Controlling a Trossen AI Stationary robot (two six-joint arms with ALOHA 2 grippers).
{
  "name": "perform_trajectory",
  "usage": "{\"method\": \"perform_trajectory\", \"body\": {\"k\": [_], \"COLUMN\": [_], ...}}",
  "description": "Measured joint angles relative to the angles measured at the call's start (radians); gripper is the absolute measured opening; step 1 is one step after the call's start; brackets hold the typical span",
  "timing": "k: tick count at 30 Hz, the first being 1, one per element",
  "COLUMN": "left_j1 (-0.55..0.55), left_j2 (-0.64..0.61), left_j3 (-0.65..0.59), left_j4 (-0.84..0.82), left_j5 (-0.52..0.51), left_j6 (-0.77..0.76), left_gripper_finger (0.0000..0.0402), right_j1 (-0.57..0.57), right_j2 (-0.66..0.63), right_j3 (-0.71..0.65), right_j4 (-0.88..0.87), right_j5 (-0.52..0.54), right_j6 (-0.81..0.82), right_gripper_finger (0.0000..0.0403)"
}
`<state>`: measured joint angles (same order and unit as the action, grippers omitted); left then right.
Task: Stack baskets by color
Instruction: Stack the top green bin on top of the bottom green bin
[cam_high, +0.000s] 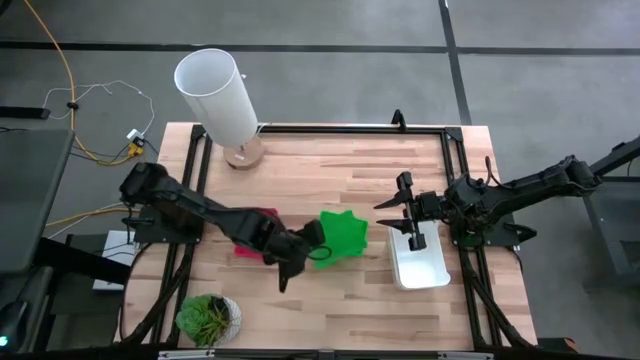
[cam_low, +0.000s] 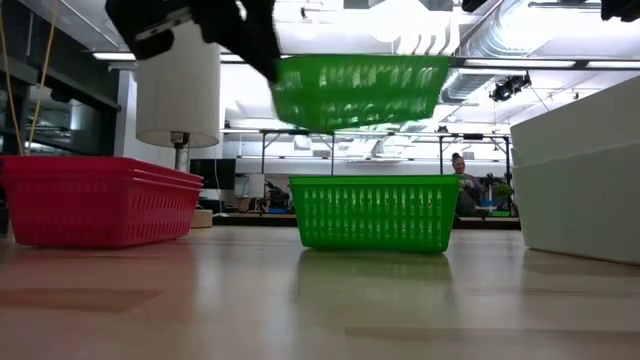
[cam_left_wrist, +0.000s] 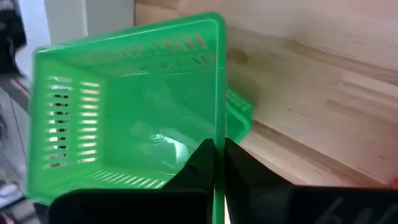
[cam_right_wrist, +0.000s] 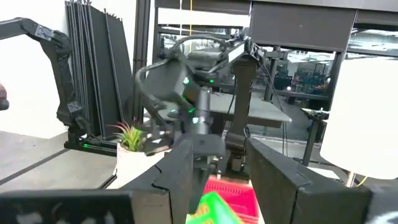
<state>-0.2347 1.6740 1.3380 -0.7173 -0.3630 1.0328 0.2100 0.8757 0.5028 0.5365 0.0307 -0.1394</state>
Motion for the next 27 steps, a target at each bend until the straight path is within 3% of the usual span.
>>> {"method": "perform_trajectory", "body": {"k": [8,15,20,27], "left_j1": [0.047,0.132,0.144,0.158], "left_j2": [0.066,0.08,0.084,0.098], "left_j3": [0.003,0.03,0.039,0.039], "left_j4": [0.161,0.043,0.05,0.058], "left_j5": [-0.015,0.059,0.133,0.156], "left_j6": [0.225,0.274,0.36,0.475], "left_gripper_finger": [0.0,0.0,0.0,0.0], "right_j1": [0.0,0.0,-0.002,-0.013], "right_j2": [0.0,-0.001,-0.014,-0.029], "right_j3": [0.0,0.0,0.0,0.001], "right_j4": [-0.01,-0.022,-0.016,-0.02], "right_j5": [0.0,0.0,0.0,0.03], "right_j6": [-0.004,-0.022,-0.082,-0.106], "right_gripper_finger": [0.0138,0.0138,0.0138,0.0138]}}
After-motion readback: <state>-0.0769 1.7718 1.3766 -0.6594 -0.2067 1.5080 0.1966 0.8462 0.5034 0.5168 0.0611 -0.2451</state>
